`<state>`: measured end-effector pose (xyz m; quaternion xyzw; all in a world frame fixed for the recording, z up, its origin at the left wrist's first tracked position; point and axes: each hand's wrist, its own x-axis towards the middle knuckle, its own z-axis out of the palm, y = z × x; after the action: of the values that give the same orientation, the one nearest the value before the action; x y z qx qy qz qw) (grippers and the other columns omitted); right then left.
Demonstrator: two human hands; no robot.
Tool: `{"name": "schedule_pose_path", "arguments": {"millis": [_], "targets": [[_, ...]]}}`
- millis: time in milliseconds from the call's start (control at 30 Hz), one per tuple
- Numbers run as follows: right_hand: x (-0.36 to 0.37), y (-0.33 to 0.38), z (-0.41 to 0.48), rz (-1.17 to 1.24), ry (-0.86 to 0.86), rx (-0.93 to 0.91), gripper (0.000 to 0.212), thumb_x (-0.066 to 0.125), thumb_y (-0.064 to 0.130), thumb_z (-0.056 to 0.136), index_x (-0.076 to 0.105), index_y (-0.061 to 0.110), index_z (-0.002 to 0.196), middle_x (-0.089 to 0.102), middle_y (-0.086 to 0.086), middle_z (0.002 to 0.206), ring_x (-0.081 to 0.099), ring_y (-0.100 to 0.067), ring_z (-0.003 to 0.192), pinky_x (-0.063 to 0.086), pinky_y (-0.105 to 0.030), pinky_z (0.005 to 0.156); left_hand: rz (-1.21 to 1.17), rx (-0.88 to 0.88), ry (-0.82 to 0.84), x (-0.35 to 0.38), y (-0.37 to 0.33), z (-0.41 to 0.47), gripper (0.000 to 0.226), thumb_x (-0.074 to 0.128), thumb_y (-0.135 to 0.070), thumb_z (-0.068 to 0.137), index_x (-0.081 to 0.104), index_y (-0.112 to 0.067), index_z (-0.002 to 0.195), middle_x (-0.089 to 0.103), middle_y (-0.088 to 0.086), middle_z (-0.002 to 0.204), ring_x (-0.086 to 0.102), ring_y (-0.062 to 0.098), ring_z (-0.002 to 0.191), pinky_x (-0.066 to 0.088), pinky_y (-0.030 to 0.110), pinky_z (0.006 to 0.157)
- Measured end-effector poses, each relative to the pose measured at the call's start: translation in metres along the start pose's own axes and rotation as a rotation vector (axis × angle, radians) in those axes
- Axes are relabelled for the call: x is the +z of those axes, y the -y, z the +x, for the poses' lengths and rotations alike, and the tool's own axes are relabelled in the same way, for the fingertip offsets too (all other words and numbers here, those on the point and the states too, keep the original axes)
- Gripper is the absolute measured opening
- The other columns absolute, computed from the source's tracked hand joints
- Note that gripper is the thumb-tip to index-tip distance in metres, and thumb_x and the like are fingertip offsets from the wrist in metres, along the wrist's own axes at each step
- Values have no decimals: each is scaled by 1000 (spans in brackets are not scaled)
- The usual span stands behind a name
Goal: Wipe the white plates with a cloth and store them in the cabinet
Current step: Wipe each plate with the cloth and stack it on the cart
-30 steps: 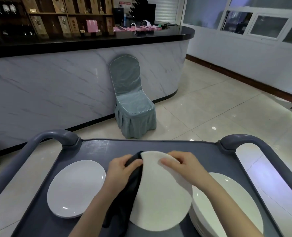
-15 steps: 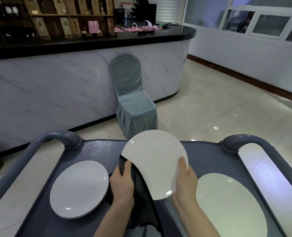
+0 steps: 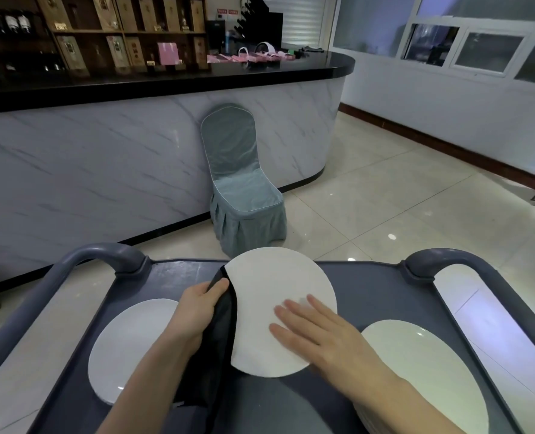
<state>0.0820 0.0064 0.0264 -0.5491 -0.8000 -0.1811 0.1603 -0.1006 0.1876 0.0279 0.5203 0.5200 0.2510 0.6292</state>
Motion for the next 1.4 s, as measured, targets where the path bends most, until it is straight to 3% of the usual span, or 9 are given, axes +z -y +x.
{"name": "schedule_pose_path", "arguments": {"millis": [167, 300, 400, 500, 700, 800, 1000, 1267, 1400], "targets": [[-5, 9, 7, 100, -37, 105, 43, 74, 20, 83, 69, 26, 125, 65, 5, 133, 63, -14, 120, 59, -32, 85, -244, -160, 11, 0, -13, -7, 26, 60, -24, 94, 71, 0, 93, 74, 17, 84, 68, 30, 73, 53, 35, 71], [-16, 23, 21, 451, 8, 436, 38, 54, 46, 97, 54, 47, 135, 55, 31, 135, 56, 10, 119, 54, -19, 86, -384, -95, 29, 12, -16, -18, 35, 54, -33, 97, 66, -4, 112, 72, 9, 81, 70, 17, 64, 54, 29, 61], [-15, 34, 32, 873, -55, 688, 29, 57, 39, 97, 64, 41, 126, 66, 36, 108, 61, 13, 98, 45, -11, 83, -377, -82, 71, 42, -13, -29, 47, 49, -58, 94, 62, -23, 123, 69, 10, 119, 68, 23, 104, 54, 39, 93], [-16, 42, 46, 1038, -224, 890, 27, 55, 50, 94, 70, 30, 84, 65, 23, 76, 56, 7, 70, 42, -9, 65, -49, 379, 19, 71, -8, -43, 46, 28, -43, 105, 24, -34, 150, 24, -6, 160, 23, 13, 147, 19, 40, 122], [-19, 27, 70, 1289, -495, 1345, 42, 48, 44, 99, 77, 22, 79, 77, 0, 81, 72, -9, 76, 55, -22, 67, 487, 868, 100, 96, 24, -60, 57, 19, -38, 97, -2, -42, 150, -9, -25, 160, -13, 5, 149, -3, 44, 120], [-21, 29, 73, 1298, -514, 1377, 42, 47, 43, 101, 80, 27, 80, 78, 4, 83, 74, -8, 81, 54, -25, 73, 529, 878, 153, 96, 25, -54, 55, 15, -39, 98, 0, -44, 151, -8, -28, 160, -15, 2, 148, -7, 44, 121], [-20, 46, 64, 1124, -426, 1397, 57, 48, 41, 101, 53, 29, 45, 49, 17, 45, 40, 0, 43, 33, -10, 44, 226, 617, 124, 83, 10, -37, 43, 21, -39, 103, 9, -48, 143, 4, -33, 155, -6, -10, 145, 3, 42, 124], [-21, 29, 73, 1262, -523, 1360, 39, 44, 44, 102, 79, 40, 83, 78, 5, 88, 74, -8, 87, 55, -32, 83, 571, 925, 169, 96, 16, -55, 54, 13, -36, 100, 0, -40, 152, -6, -22, 162, -14, 7, 149, -2, 46, 122], [-18, 42, 67, 1202, -448, 1390, 50, 48, 42, 101, 68, 28, 58, 64, 12, 57, 55, -1, 54, 44, -14, 54, 374, 747, 195, 82, -4, -31, 45, 21, -29, 108, 13, -41, 150, 8, -26, 159, -6, -6, 146, 0, 41, 124]]}}
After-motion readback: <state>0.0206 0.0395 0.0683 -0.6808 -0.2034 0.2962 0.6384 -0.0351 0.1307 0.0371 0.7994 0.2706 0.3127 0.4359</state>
